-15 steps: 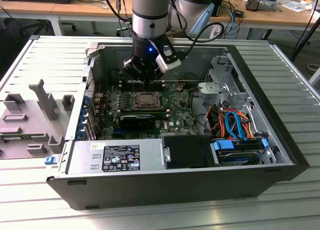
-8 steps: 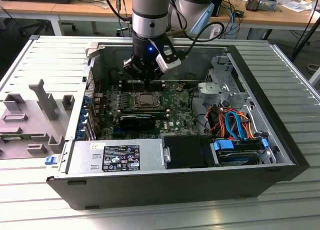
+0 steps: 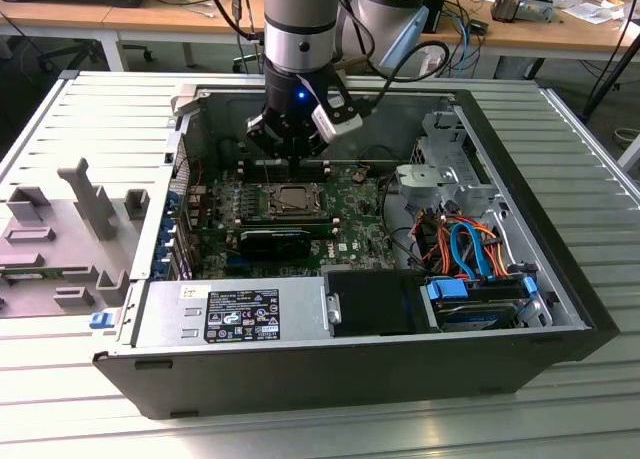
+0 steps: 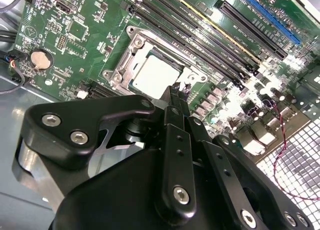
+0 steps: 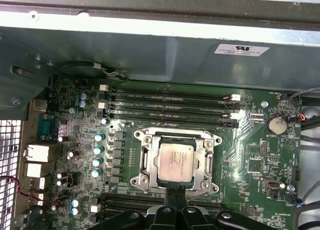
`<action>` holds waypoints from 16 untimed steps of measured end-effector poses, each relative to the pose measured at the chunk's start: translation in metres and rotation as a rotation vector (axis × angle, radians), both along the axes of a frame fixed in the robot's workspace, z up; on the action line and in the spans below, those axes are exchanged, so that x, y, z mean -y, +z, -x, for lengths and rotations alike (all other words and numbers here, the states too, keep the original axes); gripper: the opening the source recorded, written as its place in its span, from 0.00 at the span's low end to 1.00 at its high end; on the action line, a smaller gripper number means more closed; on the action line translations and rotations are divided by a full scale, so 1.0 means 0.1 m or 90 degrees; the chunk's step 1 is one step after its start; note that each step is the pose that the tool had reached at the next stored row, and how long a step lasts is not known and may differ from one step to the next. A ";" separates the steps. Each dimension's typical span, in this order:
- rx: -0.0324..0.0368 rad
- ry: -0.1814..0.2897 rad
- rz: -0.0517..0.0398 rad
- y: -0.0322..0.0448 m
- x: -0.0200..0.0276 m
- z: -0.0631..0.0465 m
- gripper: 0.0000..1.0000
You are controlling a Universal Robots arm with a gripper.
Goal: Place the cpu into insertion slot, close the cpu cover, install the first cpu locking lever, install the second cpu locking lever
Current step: 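Install the first cpu locking lever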
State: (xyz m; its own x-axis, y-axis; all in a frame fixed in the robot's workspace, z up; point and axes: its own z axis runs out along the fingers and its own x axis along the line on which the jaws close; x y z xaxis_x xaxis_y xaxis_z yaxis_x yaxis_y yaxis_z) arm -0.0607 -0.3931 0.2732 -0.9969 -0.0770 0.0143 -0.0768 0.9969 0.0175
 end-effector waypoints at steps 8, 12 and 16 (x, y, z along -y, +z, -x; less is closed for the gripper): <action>0.0000 0.000 0.0000 0.033 0.000 0.00 0.11; 0.0000 0.000 0.0000 0.053 0.000 0.00 0.11; 0.0000 0.000 0.0000 0.075 0.000 0.00 0.11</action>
